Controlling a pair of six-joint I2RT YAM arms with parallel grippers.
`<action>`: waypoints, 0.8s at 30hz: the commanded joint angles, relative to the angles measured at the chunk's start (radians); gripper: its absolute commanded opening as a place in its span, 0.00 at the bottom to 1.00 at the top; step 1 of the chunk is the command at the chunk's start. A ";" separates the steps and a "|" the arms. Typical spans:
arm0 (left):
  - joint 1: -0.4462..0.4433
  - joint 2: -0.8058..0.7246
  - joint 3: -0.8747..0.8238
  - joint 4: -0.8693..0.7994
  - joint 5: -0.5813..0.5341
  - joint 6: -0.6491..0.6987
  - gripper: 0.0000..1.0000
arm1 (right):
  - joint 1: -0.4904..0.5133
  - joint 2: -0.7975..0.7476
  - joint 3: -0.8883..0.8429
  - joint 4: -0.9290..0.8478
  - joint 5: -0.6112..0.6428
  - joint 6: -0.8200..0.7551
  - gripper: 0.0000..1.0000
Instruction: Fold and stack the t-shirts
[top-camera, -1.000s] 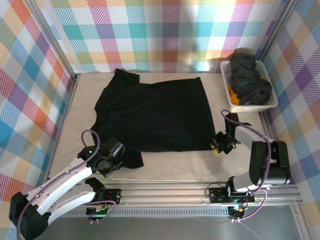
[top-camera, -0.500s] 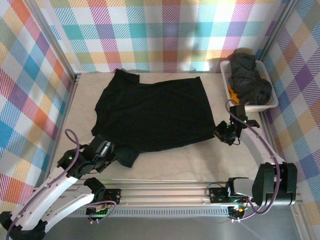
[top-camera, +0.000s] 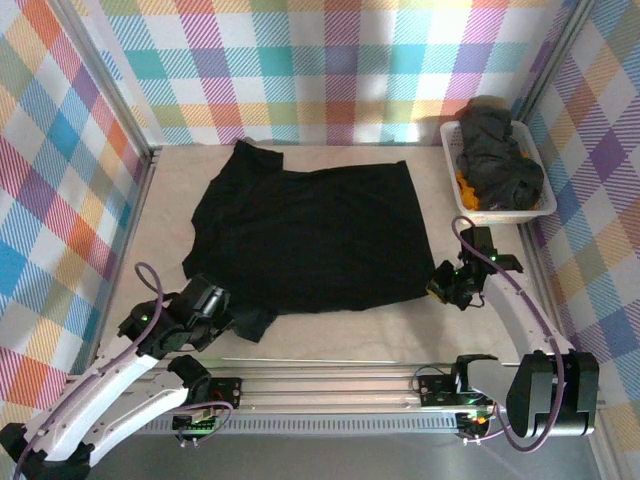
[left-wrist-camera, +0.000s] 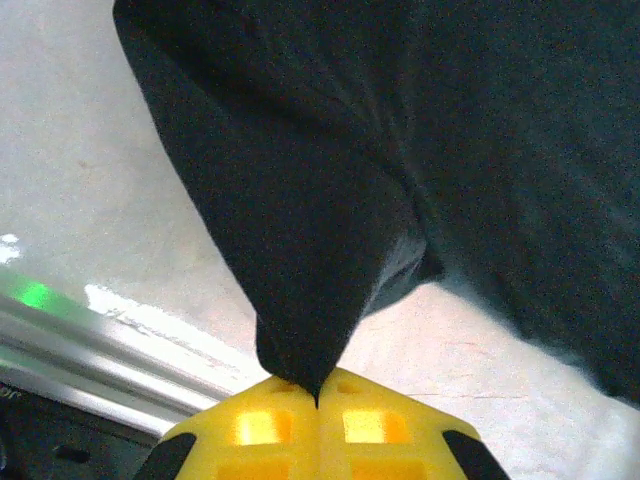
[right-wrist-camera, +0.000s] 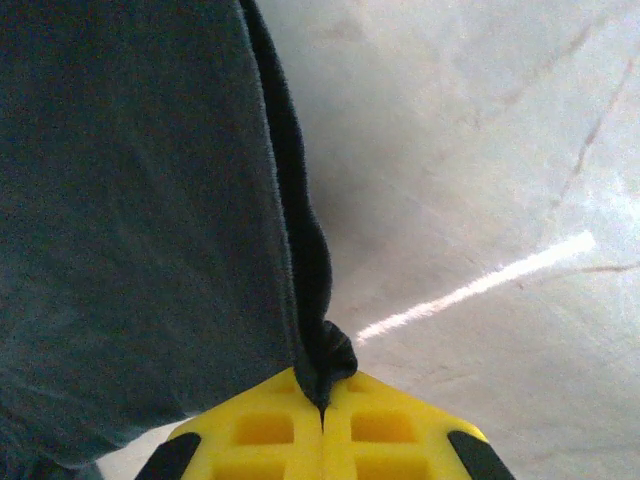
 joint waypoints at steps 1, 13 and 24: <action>-0.012 0.032 -0.011 0.055 0.009 0.000 0.00 | 0.008 0.014 -0.026 -0.009 -0.019 -0.013 0.00; 0.226 0.317 0.194 0.206 0.009 0.202 0.00 | 0.006 0.185 0.135 0.037 0.034 0.014 0.00; 0.438 0.644 0.469 0.331 0.118 0.403 0.00 | 0.000 0.383 0.315 0.068 0.047 0.048 0.00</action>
